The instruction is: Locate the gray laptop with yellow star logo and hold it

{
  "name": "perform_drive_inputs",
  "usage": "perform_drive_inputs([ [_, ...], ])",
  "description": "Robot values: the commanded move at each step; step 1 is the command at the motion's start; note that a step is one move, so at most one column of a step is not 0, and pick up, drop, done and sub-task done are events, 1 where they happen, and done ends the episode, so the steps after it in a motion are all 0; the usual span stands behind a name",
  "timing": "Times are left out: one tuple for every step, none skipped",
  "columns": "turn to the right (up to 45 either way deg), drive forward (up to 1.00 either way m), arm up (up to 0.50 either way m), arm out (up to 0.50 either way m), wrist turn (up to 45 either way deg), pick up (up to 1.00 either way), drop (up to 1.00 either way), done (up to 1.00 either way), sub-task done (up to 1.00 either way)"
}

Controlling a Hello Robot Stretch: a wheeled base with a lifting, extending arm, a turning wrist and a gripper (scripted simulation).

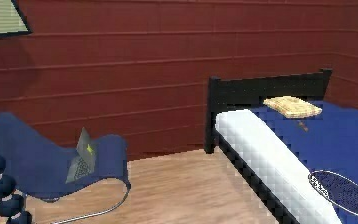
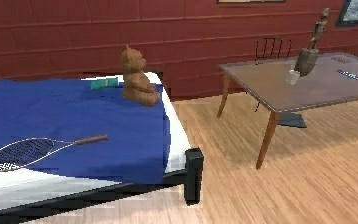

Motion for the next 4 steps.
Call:
perform_drive_inputs([
  [0.0, 0.35, 0.00, 0.00, 0.0, 0.00, 0.00, 0.00, 0.00],
  [-45.0, 0.00, 0.00, 0.00, 0.0, 0.00, 0.00, 0.00, 0.00],
  [-45.0, 0.00, 0.00, 0.00, 0.0, 0.00, 0.00, 0.00, 0.00],
  [-36.0, 0.00, 0.00, 0.00, 0.0, 0.00, 0.00, 0.00, 0.00],
])
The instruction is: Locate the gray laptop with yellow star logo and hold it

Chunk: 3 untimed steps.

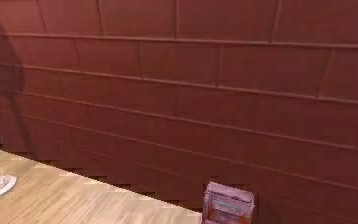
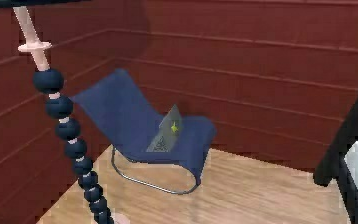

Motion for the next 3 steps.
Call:
perform_drive_inputs([
  [45.0, 0.00, 0.00, 0.00, 0.0, 0.00, 0.00, 0.00, 0.00],
  [45.0, 0.00, 0.00, 0.00, 0.0, 0.00, 0.00, 0.00, 0.00],
  [18.0, 0.00, 0.00, 0.00, 0.0, 0.00, 0.00, 0.00, 0.00],
])
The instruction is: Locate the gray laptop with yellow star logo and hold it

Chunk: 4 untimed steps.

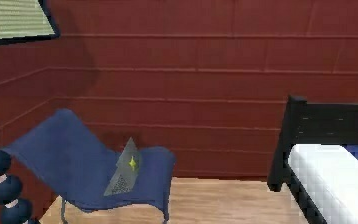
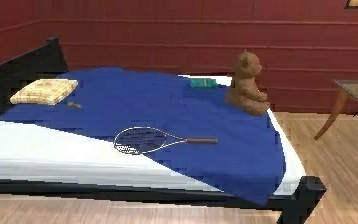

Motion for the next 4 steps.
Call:
perform_drive_inputs([
  [3.0, 0.00, 0.00, 0.00, 0.0, 0.00, 0.00, 0.00, 0.00],
  [45.0, 0.00, 0.00, 0.00, 0.0, 0.00, 0.00, 0.00, 0.00],
  [0.0, 0.20, 0.00, 0.00, 0.0, 0.00, 0.00, 0.00, 0.00],
  [-36.0, 0.00, 0.00, 0.00, 0.0, 0.00, 0.00, 0.00, 0.00],
])
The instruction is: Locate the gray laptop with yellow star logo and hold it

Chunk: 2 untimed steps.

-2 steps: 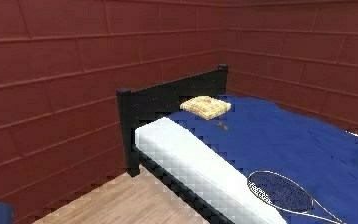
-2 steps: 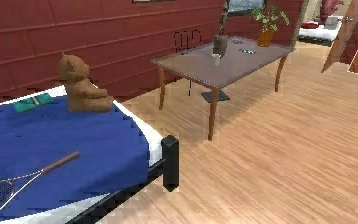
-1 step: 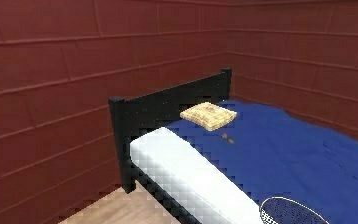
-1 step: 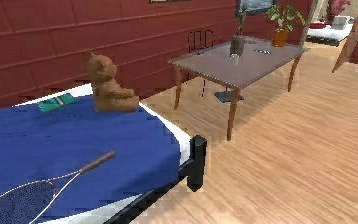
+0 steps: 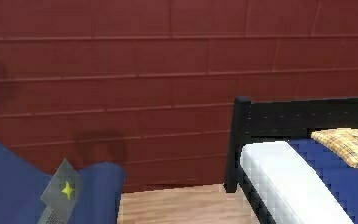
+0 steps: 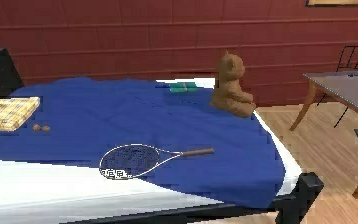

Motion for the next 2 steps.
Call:
perform_drive_inputs([
  [0.0, 0.40, 0.00, 0.00, 0.0, 0.00, 0.00, 0.00, 0.00],
  [-45.0, 0.00, 0.00, 0.00, 0.0, 0.00, 0.00, 0.00, 0.00],
])
